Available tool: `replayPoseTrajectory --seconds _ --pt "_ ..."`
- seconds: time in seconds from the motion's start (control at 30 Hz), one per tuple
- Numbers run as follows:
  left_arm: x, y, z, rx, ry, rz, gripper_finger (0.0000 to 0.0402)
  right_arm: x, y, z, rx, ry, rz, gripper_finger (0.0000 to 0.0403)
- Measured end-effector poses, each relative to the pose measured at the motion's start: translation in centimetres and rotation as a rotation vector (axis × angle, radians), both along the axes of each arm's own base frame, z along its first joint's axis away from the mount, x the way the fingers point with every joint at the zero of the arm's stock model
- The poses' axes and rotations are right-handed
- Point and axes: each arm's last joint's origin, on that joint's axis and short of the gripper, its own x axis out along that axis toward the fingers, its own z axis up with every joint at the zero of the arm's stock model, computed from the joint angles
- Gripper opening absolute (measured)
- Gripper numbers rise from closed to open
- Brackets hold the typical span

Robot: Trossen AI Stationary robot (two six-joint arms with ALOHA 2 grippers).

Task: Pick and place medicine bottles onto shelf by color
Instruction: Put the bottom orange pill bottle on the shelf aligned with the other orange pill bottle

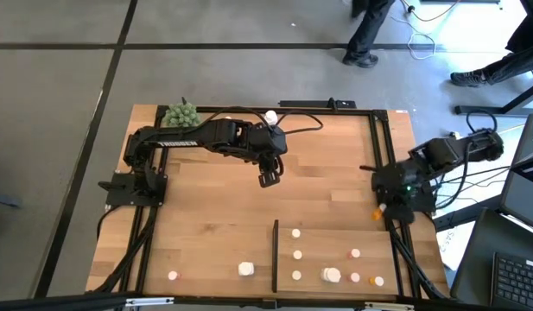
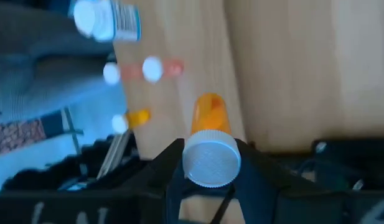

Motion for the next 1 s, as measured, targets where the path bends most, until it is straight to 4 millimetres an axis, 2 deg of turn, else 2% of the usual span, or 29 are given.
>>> replayPoseTrajectory --seconds 0.3,0.57,0.8,1.0 --pt "-0.2 0.0 -0.1 0.011 0.030 -0.014 0.0139 -0.1 3.8 -0.9 -0.043 0.123 0.131 0.0122" --pt "-0.3 -0.1 -0.2 0.010 0.043 -0.016 0.0138 -0.2 7.6 -1.6 -0.131 0.057 0.110 0.0122" --pt "-0.3 -0.2 -0.2 0.010 0.044 -0.021 0.0138 -0.5 11.1 -3.2 -0.180 0.135 0.104 0.0122" --pt "-0.3 -0.2 -0.2 0.010 0.044 -0.021 0.0138 0.1 13.3 -5.2 -0.290 0.168 0.069 0.0122"
